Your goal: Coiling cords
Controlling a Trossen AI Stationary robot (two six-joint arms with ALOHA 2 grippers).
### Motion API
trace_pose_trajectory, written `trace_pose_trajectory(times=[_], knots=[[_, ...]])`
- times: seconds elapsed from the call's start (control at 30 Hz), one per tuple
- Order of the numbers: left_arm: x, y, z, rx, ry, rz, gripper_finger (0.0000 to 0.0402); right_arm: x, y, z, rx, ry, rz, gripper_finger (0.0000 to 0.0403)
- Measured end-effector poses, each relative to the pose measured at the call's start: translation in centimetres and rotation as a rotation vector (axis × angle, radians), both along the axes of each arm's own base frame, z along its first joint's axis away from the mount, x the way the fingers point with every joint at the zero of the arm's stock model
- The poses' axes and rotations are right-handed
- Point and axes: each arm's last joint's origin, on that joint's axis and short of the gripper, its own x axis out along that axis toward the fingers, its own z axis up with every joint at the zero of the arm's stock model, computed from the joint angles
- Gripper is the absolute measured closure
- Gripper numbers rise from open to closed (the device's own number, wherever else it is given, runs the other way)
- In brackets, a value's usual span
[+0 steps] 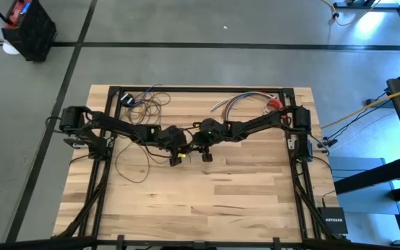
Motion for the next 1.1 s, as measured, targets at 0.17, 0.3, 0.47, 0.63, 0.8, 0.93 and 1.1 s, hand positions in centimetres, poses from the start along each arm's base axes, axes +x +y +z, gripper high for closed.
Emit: trace_pose_trajectory(times=[0.17, 0.3, 0.47, 0.63, 0.8, 0.93, 1.1], knots=[[0.2, -0.2, -0.5, 0.015, 0.014, -0.030, 0.0266, 0.0, 0.0, 0.0, 0.021, 0.005, -0.014, 0.0279], [0.0, -0.6, -1.6, 0.038, -0.050, -0.040, 0.0266, -0.5, 0.1, 0.9, 0.029, 0.033, -0.019, 0.0279], [-1.4, -1.0, -3.1, 0.050, -0.199, -0.021, 0.0266, -1.2, 0.2, 2.7, 0.047, 0.043, -0.035, 0.0279], [-2.6, -1.0, -4.2, 0.045, -0.300, 0.002, 0.0266, -1.4, 0.2, 4.2, 0.047, 0.012, -0.033, 0.0246], [-3.0, -1.1, -5.5, 0.066, -0.350, -0.017, 0.0266, -1.7, 0.2, 5.1, 0.047, -0.006, -0.035, 0.0186], [-2.7, -1.4, -6.3, 0.079, -0.383, -0.038, 0.0266, -1.8, 0.2, 4.3, 0.033, 0.048, -0.049, 0.0155], [-2.7, -1.5, -6.5, 0.072, -0.378, -0.040, 0.0266, -1.8, 0.2, 2.9, 0.034, 0.113, -0.048, 0.0160]])
